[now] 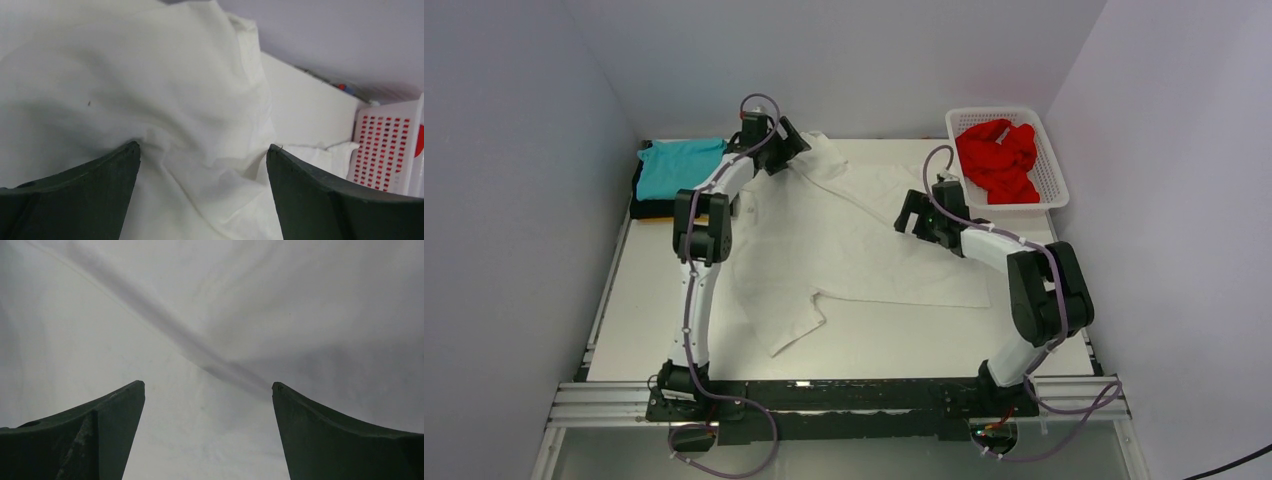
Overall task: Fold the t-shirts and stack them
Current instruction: Flatten out the tshirt, then grab the side of the flattened tshirt closest away from the robot with both arms
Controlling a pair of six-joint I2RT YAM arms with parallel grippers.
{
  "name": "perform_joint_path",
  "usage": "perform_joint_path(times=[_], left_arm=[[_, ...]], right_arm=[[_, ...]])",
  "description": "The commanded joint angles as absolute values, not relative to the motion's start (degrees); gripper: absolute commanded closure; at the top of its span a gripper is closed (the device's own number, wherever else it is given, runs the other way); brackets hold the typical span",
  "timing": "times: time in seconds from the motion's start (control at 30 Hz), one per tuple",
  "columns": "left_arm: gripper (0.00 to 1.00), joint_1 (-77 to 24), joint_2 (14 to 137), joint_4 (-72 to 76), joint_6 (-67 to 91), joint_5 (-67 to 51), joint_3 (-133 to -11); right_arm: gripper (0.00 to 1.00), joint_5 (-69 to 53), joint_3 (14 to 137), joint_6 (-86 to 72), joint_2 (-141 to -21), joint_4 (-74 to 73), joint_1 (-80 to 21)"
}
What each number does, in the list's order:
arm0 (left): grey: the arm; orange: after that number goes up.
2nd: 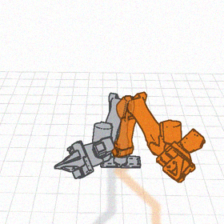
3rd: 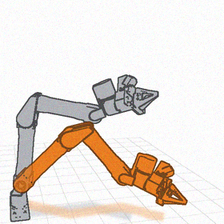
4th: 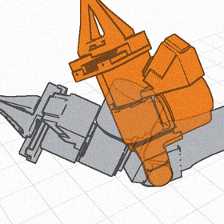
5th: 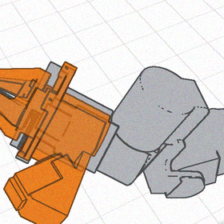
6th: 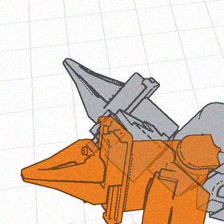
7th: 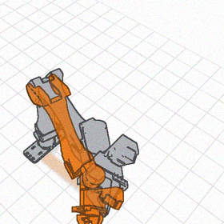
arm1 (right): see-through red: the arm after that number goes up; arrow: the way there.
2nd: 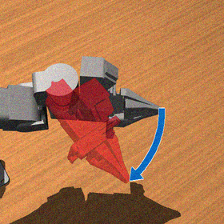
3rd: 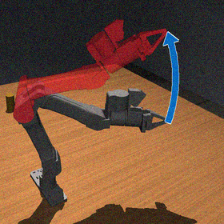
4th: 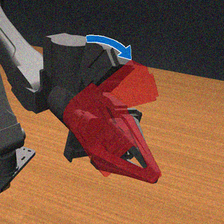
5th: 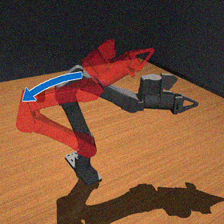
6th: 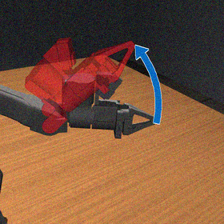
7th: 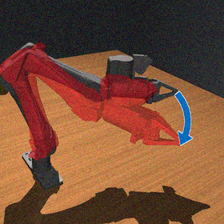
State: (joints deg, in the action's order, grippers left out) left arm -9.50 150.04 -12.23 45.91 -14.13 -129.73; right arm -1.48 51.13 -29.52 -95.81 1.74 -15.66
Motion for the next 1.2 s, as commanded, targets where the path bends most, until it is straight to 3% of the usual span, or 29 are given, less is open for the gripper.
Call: perform_joint_path(times=[0.0,0.1,0.27,0.53,0.8,1.03,1.17], left_arm=[[0.01,-9.54,136.16,-11.79,39.03,-15.86,-121.31],[0.01,-11.06,125.91,-14.72,33.7,-14.95,-114.63],[0.01,-16.82,105.75,-17.63,28.5,-8.73,-93.41],[0.01,-34.31,76.98,-24.86,35.24,6.45,-56.07],[0.04,-49.94,61.47,-37.93,48.84,12.67,-40.12],[0.21,-52.31,54.33,-39.95,55.14,8.07,-29.15],[0.23,-53.34,55.33,-38.72,55.02,7.81,-28.04]], right_arm=[[0.0,2.15,54.82,-28.39,-89.12,0.19,-15.52],[0.0,4.78,52.65,-28.89,-83.13,-2.5,-15.49],[0.0,10.58,46.16,-31.89,-72.92,-7.32,-14.61],[0.0,9.74,39.16,-33.97,-63.97,-13.61,-11.64],[0.0,10.41,35.37,-34.51,-60.56,-12.84,-10.69],[0.0,11.29,34.75,-34.43,-60.36,-13.35,-9.93],[0.0,11.07,34.66,-34.28,-60.61,-13.49,-9.68]])
